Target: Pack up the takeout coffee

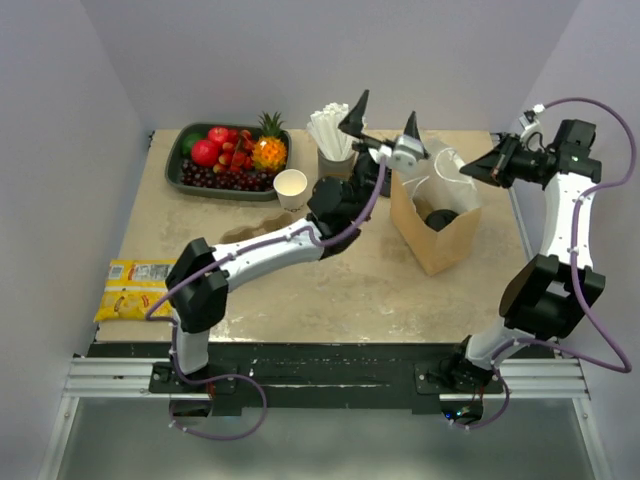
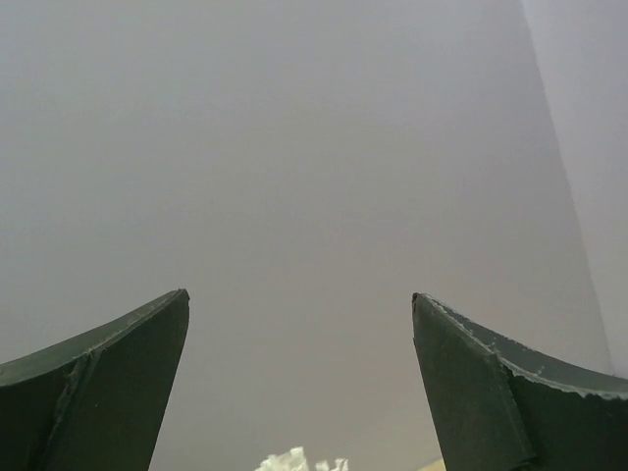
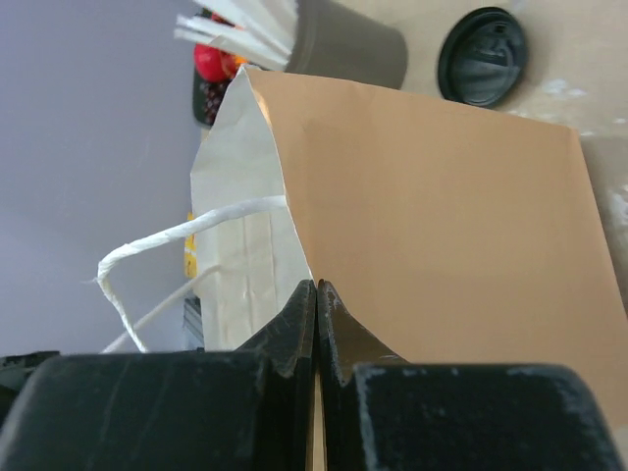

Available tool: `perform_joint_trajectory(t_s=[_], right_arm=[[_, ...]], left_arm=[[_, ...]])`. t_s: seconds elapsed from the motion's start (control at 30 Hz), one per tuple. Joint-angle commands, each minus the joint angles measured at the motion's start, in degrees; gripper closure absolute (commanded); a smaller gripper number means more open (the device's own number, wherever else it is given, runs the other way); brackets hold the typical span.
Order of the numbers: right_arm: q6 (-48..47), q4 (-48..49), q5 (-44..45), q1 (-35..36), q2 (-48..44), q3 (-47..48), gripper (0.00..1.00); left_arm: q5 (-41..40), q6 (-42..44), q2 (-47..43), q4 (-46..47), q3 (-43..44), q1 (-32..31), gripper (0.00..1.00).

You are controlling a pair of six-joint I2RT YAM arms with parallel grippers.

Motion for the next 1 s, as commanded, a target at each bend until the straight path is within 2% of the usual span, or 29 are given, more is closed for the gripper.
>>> perform_joint_trajectory(t_s=[0.0,0.03,0.1,0.2,0.27,0.37,0.43,0.47,0.5,0.53,0.63,0.7,0.83,0.97], right_arm=[[0.7,-0.9,0.1,-4.4,2.2,-0.2,1.0],[0.9,-0.5,0.1,-4.7,2.5,-0.8,1.0],[0.6,0.1,0.3,-4.9,2.7,-1.6,0.86],[0.0,-0.2,0.1,-4.9,3.1,-1.6,0.79],[-0.1,-0.1,-0.7,-4.9,3.0,-1.5,0.67],[0.3,1.0,-2.0,-5.3,2.9,-0.4,0.57],[0.7,1.6,-2.6,-6.0,2.9,1.7,0.49],[1.0,2.5,-3.3,-6.2,3.1,2.8,0.37],[1.1,2.7,-3.6,-6.9,3.5,5.5,0.32],[1.1,2.8,-3.7,-7.5,3.8,7.1,0.19],[0.2,3.4,-3.2,-9.0,4.2,12.7,0.01],[0.0,4.2,-2.3,-10.2,4.2,15.0,0.01],[-0.5,6.4,-0.2,-11.1,2.3,14.9,0.01],[-1.2,9.1,1.2,-11.2,-0.2,12.7,0.01]], left_arm=[[-3.6,-13.3,-6.1,-19.3,3.8,6.0,0.0],[-3.3,-16.3,-6.5,-22.0,3.6,6.9,0.0],[-2.2,-19.1,-7.5,-28.0,2.4,8.8,0.0],[2.7,-21.9,-9.2,-36.8,0.8,11.7,0.0],[4.4,-25.2,-10.1,-41.4,-0.2,14.6,0.0],[10.2,-30.3,-8.9,-50.3,1.9,19.3,0.01],[14.9,-32.6,-7.9,-54.5,5.0,21.5,0.07],[16.5,-33.1,-7.1,-57.6,6.0,23.3,0.1],[18.0,-34.2,-6.7,-58.6,6.9,24.0,0.14],[18.7,-34.8,-6.7,-59.2,7.0,24.6,0.16],[22.9,-34.4,-6.6,-60.4,6.5,26.6,0.22],[24.9,-33.0,-5.4,-60.3,6.6,27.0,0.24],[33.9,-30.0,-1.1,-60.9,10.1,27.3,0.29],[38.4,-30.1,6.0,-62.1,17.7,27.4,0.3]])
